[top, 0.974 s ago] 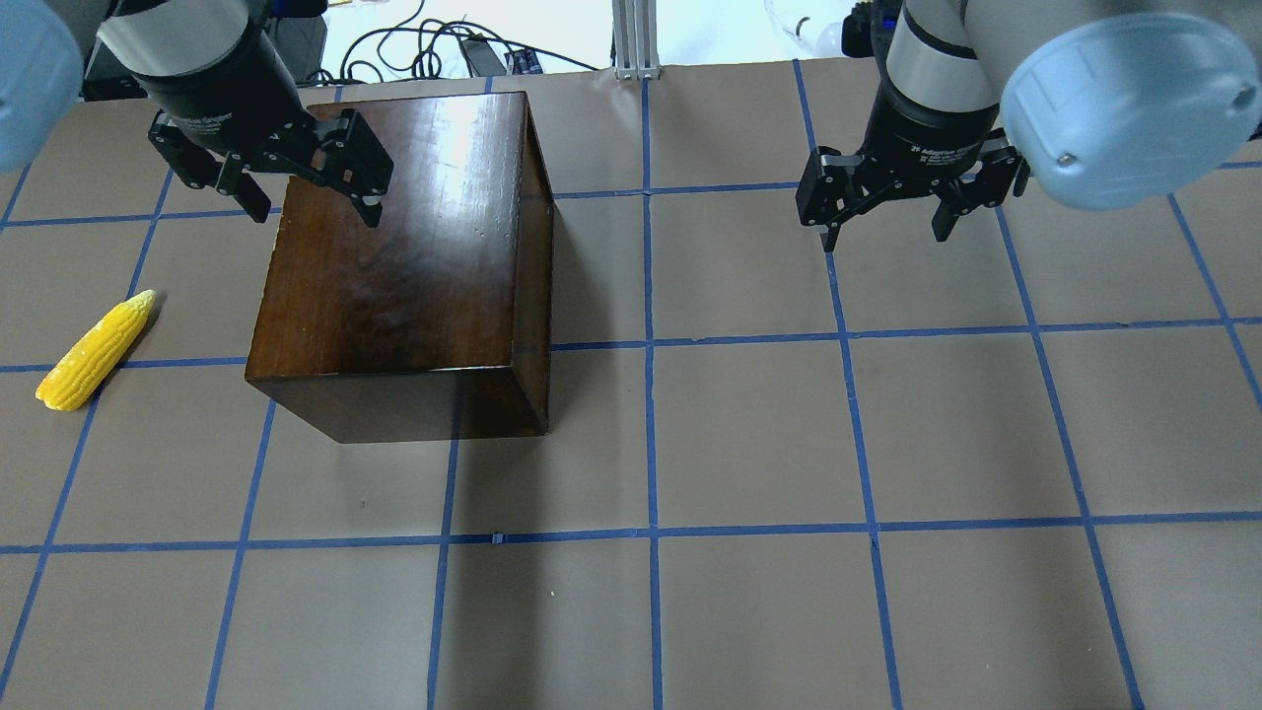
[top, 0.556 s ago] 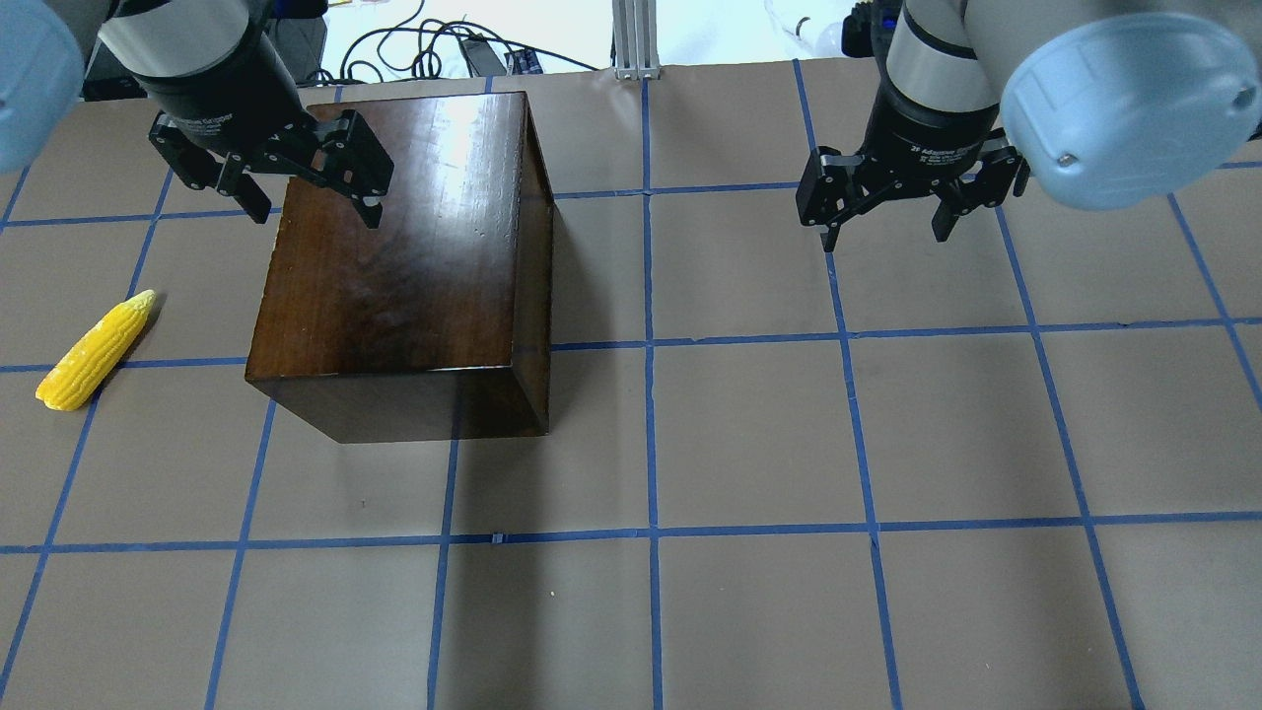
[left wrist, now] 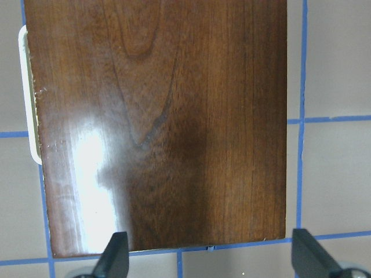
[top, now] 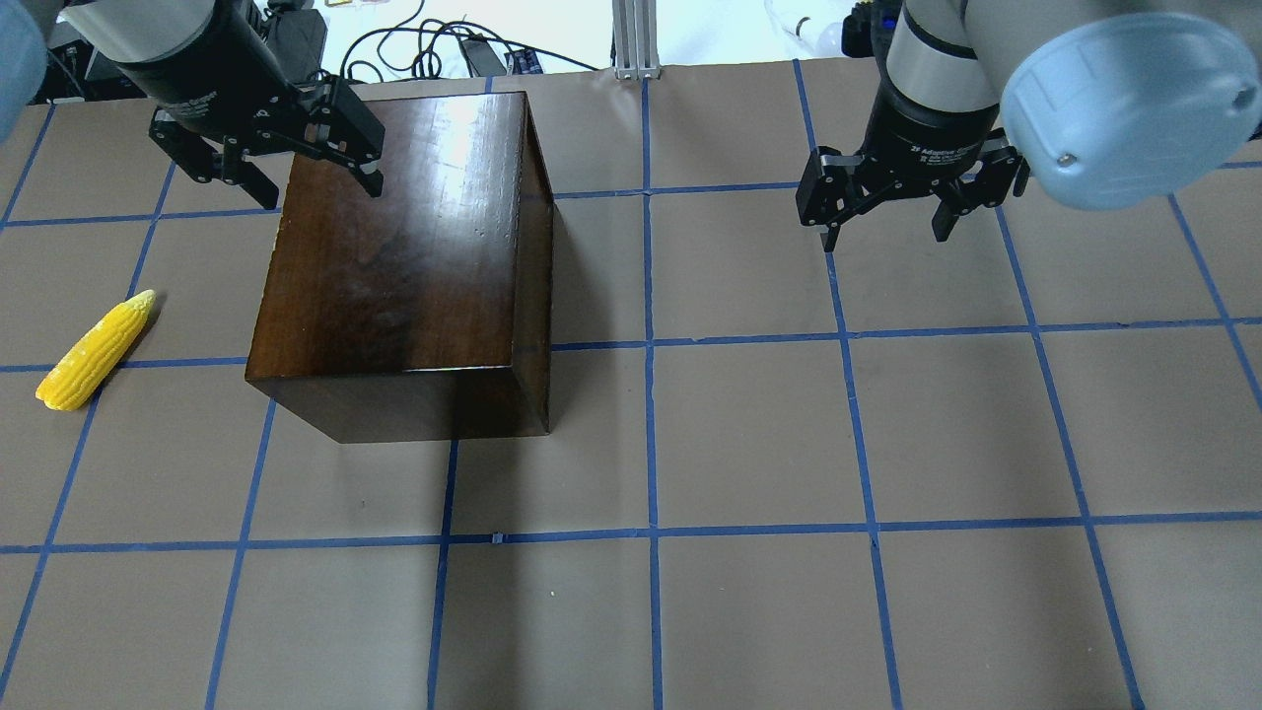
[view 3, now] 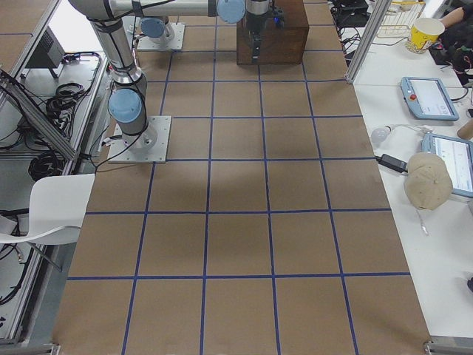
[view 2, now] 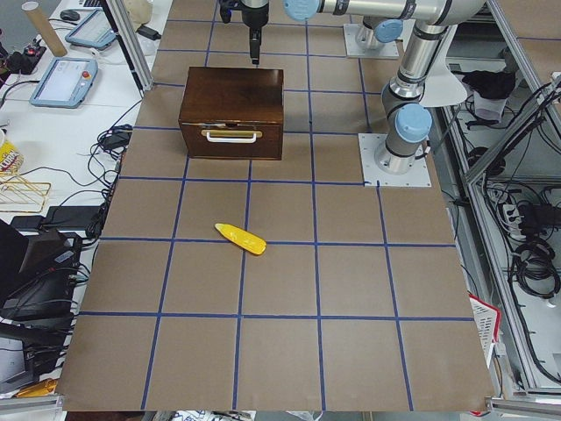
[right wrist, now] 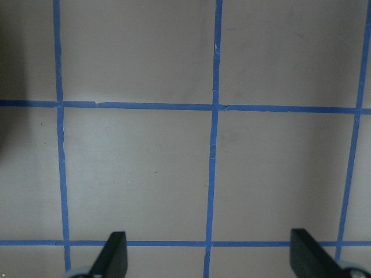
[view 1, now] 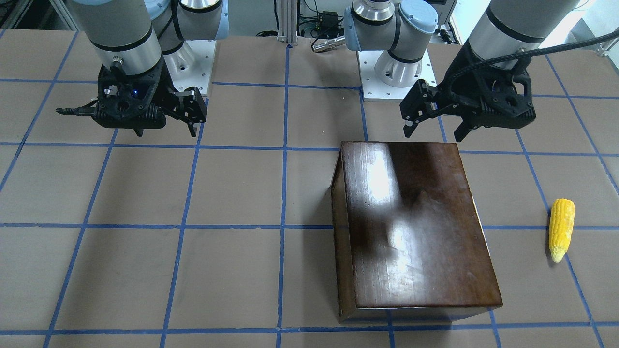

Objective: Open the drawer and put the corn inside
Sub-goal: 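Move the left gripper off the cabinet toward the drawer's white handle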

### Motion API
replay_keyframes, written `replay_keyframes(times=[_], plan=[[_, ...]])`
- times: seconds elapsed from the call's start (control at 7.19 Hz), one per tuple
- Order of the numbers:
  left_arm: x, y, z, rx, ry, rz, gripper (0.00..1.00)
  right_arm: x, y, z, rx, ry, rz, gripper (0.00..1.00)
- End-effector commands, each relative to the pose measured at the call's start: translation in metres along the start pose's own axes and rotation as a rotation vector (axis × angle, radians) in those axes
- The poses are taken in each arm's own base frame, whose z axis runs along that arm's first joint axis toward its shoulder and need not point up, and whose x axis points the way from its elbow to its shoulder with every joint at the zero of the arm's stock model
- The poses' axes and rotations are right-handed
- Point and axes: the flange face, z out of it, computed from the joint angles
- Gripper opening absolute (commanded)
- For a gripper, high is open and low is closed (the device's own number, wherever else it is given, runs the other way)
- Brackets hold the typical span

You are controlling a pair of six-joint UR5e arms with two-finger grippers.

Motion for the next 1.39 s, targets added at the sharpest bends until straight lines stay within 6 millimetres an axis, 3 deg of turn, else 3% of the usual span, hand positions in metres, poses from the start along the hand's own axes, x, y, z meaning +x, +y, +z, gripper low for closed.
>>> replay_keyframes(times=[0.0, 0.28, 0.42, 0.83, 1.25], plan=[[-0.062, -0.012, 0.005, -0.011, -0.003, 0.009, 1.0, 0.0, 0.0, 0.0, 0.0, 0.0, 0.0, 1.0], [-0.139, -0.017, 0.026, -0.084, -0.073, 0.012, 1.0, 0.0, 0.0, 0.0, 0.0, 0.0, 0.0, 1.0], [-0.161, -0.022, 0.035, -0.098, -0.066, 0.026, 1.0, 0.0, 0.0, 0.0, 0.0, 0.0, 0.0, 1.0], [-0.187, -0.05, 0.078, -0.114, -0.053, 0.137, 1.0, 0.0, 0.0, 0.0, 0.0, 0.0, 0.0, 1.0], [-0.214, -0.071, 0.122, -0.132, -0.032, 0.14, 1.0, 0.0, 0.0, 0.0, 0.0, 0.0, 0.0, 1.0]])
